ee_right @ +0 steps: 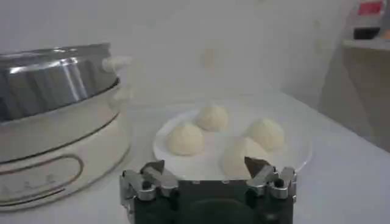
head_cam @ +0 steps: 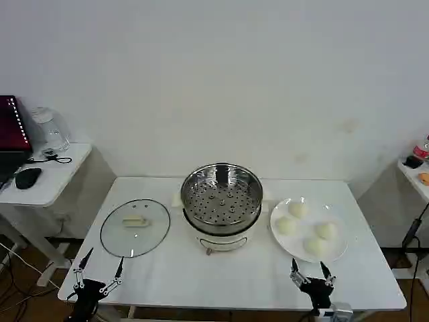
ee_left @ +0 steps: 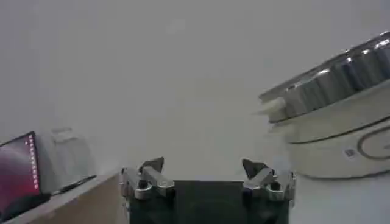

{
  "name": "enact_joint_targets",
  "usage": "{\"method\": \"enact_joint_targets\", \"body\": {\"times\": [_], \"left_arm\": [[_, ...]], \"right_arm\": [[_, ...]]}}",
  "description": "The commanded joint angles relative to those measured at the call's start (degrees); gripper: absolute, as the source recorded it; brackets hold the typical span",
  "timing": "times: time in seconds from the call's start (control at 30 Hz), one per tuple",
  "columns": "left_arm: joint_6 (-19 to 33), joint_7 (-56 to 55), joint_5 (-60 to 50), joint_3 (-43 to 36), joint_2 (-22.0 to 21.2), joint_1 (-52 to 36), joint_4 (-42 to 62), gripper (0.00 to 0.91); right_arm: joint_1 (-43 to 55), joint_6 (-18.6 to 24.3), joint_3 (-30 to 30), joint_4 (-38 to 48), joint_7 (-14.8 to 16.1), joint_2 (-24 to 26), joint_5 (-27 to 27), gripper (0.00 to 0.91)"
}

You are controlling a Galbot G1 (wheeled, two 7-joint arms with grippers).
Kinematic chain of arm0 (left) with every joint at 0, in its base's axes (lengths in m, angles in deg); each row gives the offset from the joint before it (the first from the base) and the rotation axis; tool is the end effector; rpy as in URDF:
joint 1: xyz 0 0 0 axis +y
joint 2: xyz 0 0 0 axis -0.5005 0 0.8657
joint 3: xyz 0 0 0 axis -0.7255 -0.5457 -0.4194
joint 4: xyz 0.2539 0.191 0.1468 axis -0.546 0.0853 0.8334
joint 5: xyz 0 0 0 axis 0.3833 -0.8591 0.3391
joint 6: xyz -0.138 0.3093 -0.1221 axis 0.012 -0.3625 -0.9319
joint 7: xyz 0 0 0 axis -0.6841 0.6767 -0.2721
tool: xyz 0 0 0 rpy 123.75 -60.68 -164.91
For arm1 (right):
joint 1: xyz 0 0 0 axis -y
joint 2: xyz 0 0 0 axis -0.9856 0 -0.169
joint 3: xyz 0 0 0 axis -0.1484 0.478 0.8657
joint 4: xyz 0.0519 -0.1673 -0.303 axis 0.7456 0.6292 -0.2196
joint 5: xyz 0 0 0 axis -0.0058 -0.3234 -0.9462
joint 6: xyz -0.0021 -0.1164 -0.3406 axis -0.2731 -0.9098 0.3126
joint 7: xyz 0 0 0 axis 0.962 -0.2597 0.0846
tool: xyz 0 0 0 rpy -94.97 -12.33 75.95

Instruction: Take steamed baozi put them in steamer then cover it.

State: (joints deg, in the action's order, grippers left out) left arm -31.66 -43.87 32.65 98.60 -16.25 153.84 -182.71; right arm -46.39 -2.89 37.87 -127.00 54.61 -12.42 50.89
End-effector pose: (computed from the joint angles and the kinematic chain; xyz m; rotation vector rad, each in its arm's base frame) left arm 0.1347 0.1769 -0.4226 0.1865 2.8979 0.6472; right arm 0.1510 -0.0924 -0.3460 -0.1016 -2.8764 -0.0170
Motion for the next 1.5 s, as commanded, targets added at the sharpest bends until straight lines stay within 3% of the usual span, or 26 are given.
{"method": "enact_joint_targets", "body": {"times": [0.03, 0.07, 0.13, 0.37, 0.6, 0.73, 0.8, 0.97, 1.23, 1.43, 1.5], "left_arm": [[0.86, -0.07, -0.50, -0.31, -0.62, 0.30, 0.68, 0.907], [0.87, -0.07, -0.49, -0.31, -0.66, 0.30, 0.68, 0.907], [0.91, -0.11, -0.47, -0.26, -0.69, 0.18, 0.67, 0.907], [0.92, -0.36, -0.35, 0.12, -0.56, -0.66, 1.43, 0.907], [1.22, -0.45, -0.43, 0.40, -0.64, -1.17, 2.50, 0.907], [1.33, -0.55, -0.43, 0.44, -0.79, -1.40, 2.94, 0.907], [1.38, -0.65, -0.46, 0.38, -0.86, -1.60, 3.22, 0.907], [1.49, -0.78, -0.71, 0.11, -1.26, -2.33, 4.13, 0.907], [1.68, -0.97, -0.67, 0.29, -0.46, -3.08, 5.09, 0.907], [1.62, -0.89, -0.98, -0.10, 0.24, -3.26, 5.06, 0.907], [1.61, -0.88, -1.43, -0.32, -0.21, -3.32, 4.95, 0.907]], "right_arm": [[-1.09, 4.08, -9.49, 1.41, 10.79, 14.70, -0.24, 0.907], [-1.02, 4.41, -10.36, 1.95, 10.99, 16.69, -0.17, 0.907], [-0.83, 5.73, -11.78, 4.64, 14.19, 21.94, 0.11, 0.907], [3.15, 6.18, -10.53, 13.49, 17.51, 36.01, -1.08, 0.907], [14.18, 7.08, -5.19, 22.91, 21.77, 48.22, -3.56, 0.907], [23.59, 7.74, 3.05, 27.42, 25.65, 53.27, -3.55, 0.907], [29.33, 8.10, 9.50, 30.15, 27.49, 54.92, -3.78, 0.907], [38.80, 9.37, 17.01, 34.53, 30.72, 57.31, -5.64, 0.907], [53.24, 11.18, 30.69, 40.75, 30.67, 52.96, -9.09, 0.907], [66.19, 12.16, 42.77, 43.46, 34.84, 51.30, -11.12, 0.907], [73.37, 12.44, 50.18, 44.50, 38.60, 51.13, -11.79, 0.907]]}}
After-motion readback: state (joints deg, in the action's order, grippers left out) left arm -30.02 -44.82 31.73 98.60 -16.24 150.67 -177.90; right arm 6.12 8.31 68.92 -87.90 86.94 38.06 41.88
